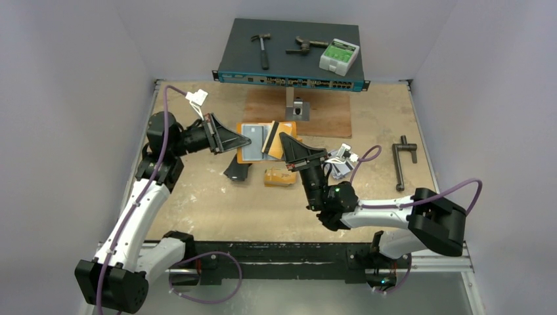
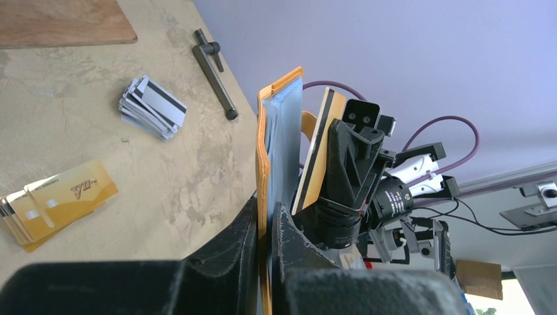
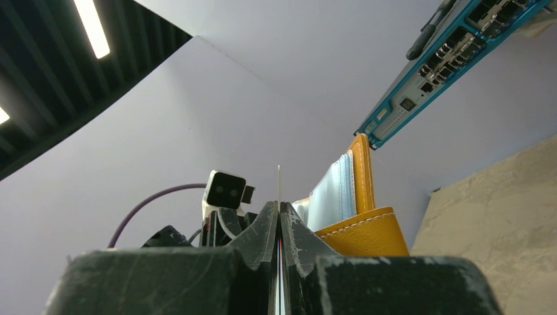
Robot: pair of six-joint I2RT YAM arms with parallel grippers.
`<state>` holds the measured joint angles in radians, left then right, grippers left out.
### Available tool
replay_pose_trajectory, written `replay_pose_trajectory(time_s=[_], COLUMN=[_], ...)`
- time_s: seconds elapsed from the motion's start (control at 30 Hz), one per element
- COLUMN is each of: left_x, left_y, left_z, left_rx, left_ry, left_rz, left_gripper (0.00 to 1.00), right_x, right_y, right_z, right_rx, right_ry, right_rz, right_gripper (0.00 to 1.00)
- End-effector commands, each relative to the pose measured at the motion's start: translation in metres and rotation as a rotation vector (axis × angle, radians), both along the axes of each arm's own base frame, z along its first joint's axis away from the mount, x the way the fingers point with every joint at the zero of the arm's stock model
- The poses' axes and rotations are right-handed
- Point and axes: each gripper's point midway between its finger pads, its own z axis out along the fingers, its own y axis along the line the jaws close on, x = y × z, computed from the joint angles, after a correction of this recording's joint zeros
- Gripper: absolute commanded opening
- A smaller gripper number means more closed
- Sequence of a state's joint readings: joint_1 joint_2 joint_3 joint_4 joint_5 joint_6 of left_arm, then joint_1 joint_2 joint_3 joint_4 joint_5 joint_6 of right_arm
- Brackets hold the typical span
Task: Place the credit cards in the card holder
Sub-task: Insert the credit card into the card holder.
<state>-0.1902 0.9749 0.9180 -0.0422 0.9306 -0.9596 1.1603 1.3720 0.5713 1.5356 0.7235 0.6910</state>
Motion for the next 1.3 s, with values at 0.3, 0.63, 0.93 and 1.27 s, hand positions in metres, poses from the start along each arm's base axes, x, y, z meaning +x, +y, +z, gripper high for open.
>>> replay_pose_trajectory(time_s=[0.3,0.63,0.93,1.27], left_x=[-0.01,-0.012,-0.014,-0.014], left_y=[0.0,-0.001,-0.001,-0.001], left_z=[0.025,0.024,0.024,0.025], left_rx=[-0.057,-0.061,-0.063,-0.07], left_ry=[-0.074,-0.066,-0.066,-0.072], left_rz=[-0.029,-0.034,-0.037,-0.038], left_gripper=[0.0,0.0,0.0,0.0], right_x=[-0.008,-0.005,-0.004,-0.005], right_y=[-0.031,-0.036,-0.034,-0.013], right_z=[0.039,0.038,0.037,0.034], right_rx=[0.169,0.187,0.196,0.196], right_ry=[-0.072,-0.069,-0.074,-0.079], right_rz=[-0.04,-0.054,-0.052,0.023], right_gripper=[0.0,0.0,0.0,0.0])
